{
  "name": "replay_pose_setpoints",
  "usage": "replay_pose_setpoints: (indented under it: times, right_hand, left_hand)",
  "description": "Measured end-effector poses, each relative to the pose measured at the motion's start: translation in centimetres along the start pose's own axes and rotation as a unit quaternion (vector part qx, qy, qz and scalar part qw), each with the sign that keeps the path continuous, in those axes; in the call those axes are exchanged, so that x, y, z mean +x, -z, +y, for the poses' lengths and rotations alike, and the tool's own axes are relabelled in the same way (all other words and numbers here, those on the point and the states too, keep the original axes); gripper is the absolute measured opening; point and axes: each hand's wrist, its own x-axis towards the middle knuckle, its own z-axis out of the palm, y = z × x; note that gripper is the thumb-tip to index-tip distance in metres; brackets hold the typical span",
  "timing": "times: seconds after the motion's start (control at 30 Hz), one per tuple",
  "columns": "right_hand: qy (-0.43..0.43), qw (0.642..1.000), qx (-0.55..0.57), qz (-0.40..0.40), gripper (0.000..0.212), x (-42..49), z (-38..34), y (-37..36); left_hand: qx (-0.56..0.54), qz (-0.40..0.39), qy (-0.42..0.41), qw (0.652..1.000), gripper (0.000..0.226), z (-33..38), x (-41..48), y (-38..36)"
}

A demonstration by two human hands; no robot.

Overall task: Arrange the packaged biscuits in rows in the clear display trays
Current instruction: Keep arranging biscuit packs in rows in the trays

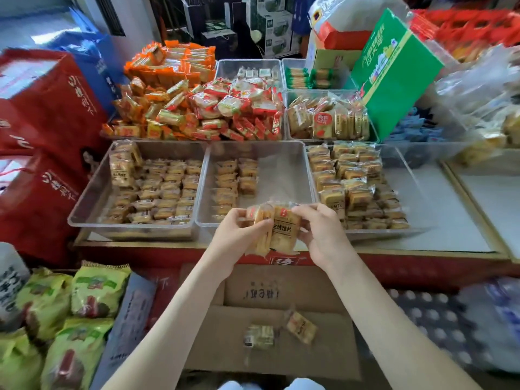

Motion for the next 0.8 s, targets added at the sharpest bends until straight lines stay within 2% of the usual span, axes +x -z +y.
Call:
replay_pose_setpoints:
  times: [0.1, 0.2, 0.3, 0.4, 0.47, 0.57, 0.63, 0.7, 0.77, 0.8]
  right_hand:
    - [-0.003, 1.000, -0.008, 0.000, 0.010, -0.2, 0.6, -0.4]
    - [0.005, 1.000, -0.007, 0.020, 0.018, -0.3, 1.0, -1.3]
    - [0.020, 0.999, -0.012, 0.039, 0.026, -0.8, 1.7, -2.6]
    - [0.034, 0.999, -0.027, 0.021, 0.027, -1.2, 2.0, -4.1]
    - [0.037, 0.998, -0.049, -0.021, 0.025, -1.0, 1.7, -4.8]
    - [0.069, 0.982, -0.113, -0.137, 0.011, -0.6, 1.4, -5.3]
    - [0.106, 0.944, -0.183, -0.253, 0.042, -0.2, 1.2, -5.2]
    - [0.101, 0.911, -0.200, -0.345, 0.049, -0.2, 0.8, -5.5]
    - [0.119, 0.897, -0.221, -0.364, 0.040, 0.0, 0.5, -6.1]
    - [0.140, 0.896, -0.244, -0.343, 0.034, 0.0, 0.4, -6.4]
  left_hand:
    - [0.037, 0.036, -0.056, 0.997, 0.037, -0.7, -0.2, 0.3]
    - [0.107, 0.036, -0.126, 0.986, 0.046, -1.3, -0.6, 0.4]
    - [0.149, 0.011, -0.147, 0.978, 0.047, -1.6, -0.8, 0.4]
    - [0.175, 0.015, -0.165, 0.971, 0.050, -1.8, -0.4, 1.2]
    - [0.149, 0.025, -0.164, 0.975, 0.047, -1.7, 0.0, 2.3]
    - [0.080, -0.024, -0.126, 0.989, 0.044, -1.5, 0.4, 4.9]
    - [0.036, -0.088, -0.092, 0.991, 0.050, -1.5, 1.0, 6.9]
    - [-0.030, -0.153, -0.055, 0.986, 0.060, -1.7, 1.3, 8.5]
    - [-0.122, -0.204, -0.026, 0.971, 0.066, -2.1, 1.4, 9.9]
    - [-0.164, -0.227, -0.017, 0.960, 0.067, -2.3, 1.5, 10.4]
